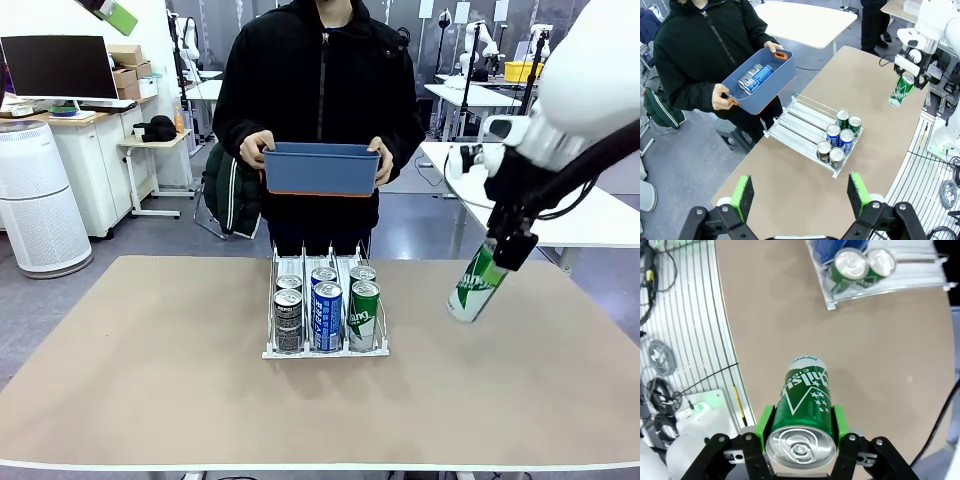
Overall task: Fill the beverage cans into the dispenser.
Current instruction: Place the picked Sprite in the line of the Automatic Can Dispenser with the same cans.
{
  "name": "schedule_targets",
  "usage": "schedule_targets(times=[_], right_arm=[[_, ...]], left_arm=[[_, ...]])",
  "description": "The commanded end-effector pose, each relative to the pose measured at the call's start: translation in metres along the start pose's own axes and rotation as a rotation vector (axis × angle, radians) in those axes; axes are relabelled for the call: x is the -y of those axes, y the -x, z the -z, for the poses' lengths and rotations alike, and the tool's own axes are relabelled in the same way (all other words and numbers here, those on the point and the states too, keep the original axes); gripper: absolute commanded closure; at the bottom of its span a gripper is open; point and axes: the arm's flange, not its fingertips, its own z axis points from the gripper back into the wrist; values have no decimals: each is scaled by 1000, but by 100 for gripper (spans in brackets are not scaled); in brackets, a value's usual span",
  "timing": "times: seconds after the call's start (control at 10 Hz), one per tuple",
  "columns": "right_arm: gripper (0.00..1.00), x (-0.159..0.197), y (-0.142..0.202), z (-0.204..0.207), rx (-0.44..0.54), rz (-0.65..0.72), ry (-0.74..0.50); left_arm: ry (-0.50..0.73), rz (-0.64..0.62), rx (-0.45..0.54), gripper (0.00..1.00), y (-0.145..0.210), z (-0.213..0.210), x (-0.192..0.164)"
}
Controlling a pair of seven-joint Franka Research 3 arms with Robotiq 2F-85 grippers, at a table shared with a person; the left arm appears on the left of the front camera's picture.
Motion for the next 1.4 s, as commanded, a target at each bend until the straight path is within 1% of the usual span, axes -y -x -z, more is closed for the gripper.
schedule_targets(times=[0.0,0.2,0.3,0.4,0.6,0.7,0.8,1.0,1.1,1.3], right_arm=[[42,6,-17,18,22,-60,29],[42,14,-33,38,-8,-83,32],[42,26,-36,39,7,-89,33],[42,4,-28,34,0,-58,0],[42,4,-28,34,0,-58,0],[42,12,-32,44,-1,-60,-4],[42,8,-46,51,-25,-128,17],[42,5,-57,58,-14,-150,82],[42,0,-62,60,-5,-157,84],[42,1,-78,71,-13,-200,60]], left_arm=[[-7,-3,1,0,1,1,-1],[-7,-3,1,0,1,1,-1],[-7,-3,1,0,1,1,-1],[-7,-3,1,0,1,1,-1],[-7,-3,1,0,1,1,-1],[-7,-3,1,0,1,1,-1],[-7,-3,1,0,1,1,-1],[-7,-3,1,0,1,1,-1],[-7,-3,1,0,1,1,-1],[-7,-3,1,0,1,1,-1]])
